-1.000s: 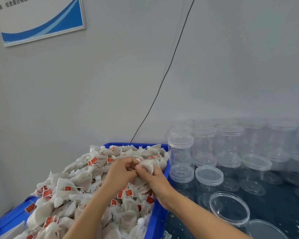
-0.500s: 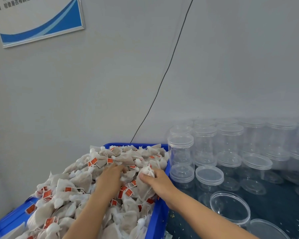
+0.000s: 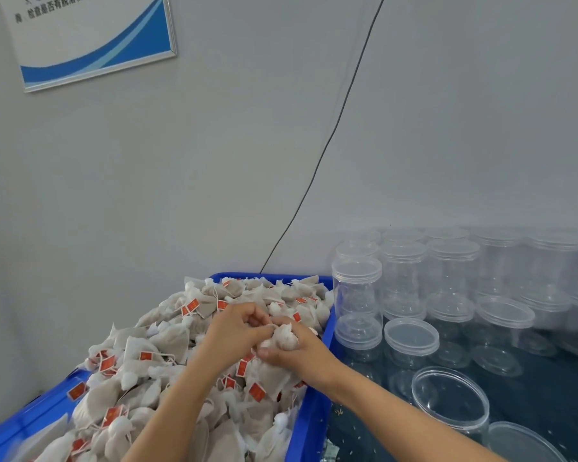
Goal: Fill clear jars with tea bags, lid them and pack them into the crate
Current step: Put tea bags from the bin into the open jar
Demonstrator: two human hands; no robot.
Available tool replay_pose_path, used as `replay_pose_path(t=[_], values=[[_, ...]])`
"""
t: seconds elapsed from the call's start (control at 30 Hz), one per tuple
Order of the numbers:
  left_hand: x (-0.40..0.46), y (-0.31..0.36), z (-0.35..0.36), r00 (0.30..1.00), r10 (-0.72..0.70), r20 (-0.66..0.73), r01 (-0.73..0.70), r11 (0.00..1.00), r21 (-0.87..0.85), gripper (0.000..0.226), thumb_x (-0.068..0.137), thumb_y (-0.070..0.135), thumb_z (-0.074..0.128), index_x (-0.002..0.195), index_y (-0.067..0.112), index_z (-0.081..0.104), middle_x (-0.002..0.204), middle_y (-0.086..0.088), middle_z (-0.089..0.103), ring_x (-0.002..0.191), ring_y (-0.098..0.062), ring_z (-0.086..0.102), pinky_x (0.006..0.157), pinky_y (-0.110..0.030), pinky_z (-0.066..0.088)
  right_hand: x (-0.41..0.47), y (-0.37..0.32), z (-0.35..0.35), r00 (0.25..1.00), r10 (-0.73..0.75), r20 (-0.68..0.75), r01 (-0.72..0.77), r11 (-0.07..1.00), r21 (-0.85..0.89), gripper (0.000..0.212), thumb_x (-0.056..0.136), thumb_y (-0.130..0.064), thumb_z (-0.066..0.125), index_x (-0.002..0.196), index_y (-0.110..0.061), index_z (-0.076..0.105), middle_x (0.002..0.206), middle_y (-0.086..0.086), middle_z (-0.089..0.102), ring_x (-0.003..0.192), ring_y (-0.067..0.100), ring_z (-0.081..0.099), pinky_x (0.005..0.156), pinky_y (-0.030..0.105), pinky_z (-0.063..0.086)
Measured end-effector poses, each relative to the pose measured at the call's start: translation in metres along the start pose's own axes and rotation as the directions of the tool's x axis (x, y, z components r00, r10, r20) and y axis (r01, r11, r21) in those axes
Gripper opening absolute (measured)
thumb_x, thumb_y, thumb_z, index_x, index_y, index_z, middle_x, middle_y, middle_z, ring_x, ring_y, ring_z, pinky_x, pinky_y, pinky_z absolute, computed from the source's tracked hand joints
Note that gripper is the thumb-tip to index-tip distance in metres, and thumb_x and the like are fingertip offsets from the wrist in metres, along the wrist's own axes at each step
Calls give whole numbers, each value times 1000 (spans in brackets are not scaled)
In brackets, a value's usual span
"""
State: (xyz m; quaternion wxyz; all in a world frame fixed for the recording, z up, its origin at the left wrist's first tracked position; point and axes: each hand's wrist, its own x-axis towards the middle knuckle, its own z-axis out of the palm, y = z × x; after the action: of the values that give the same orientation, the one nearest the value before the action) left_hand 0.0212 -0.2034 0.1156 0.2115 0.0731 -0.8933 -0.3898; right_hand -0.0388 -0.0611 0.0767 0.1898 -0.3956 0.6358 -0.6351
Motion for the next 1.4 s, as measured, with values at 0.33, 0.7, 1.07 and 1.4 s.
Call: replay_pose_path(t=[0.33,0.7,1.07,1.4], values=[[-13,-13,-20,765,-403,502,-32,755,655,33,73,52,76,98,33,66,91,21,57,82,1,54,65,-17,41,-3,7,-17,940,73,-334,-106,991,-82,19,82,-23,72,86,-31,55,90,-14,63,80,-1,58,62,11,47],[-7,-12,-15,856,-241,457,-13,874,487,39,92,38,61,62,19,45,63,7,43,53,-5,36,55,-14,33,-15,0,-29,995,89,-44,-89,996,-4,27,83,-14,72,109,-9,63,94,-3,70,86,6,68,74,21,55],[-5,1,-2,934,-216,285,299,909,-291,38,97,37,51,80,9,71,75,-3,74,63,-13,68,59,-23,55,-15,-3,-22,993,110,48,-104,987,-121,26,82,-16,72,107,-19,67,101,-6,73,95,6,68,74,18,54],[-11,-25,-2,784,-304,542,-68,826,560,45,71,39,82,110,47,60,111,22,47,88,1,51,72,-16,44,-32,-18,-64,965,223,-140,-215,974,74,28,77,-22,76,103,-26,66,90,-4,74,90,17,68,75,37,59]])
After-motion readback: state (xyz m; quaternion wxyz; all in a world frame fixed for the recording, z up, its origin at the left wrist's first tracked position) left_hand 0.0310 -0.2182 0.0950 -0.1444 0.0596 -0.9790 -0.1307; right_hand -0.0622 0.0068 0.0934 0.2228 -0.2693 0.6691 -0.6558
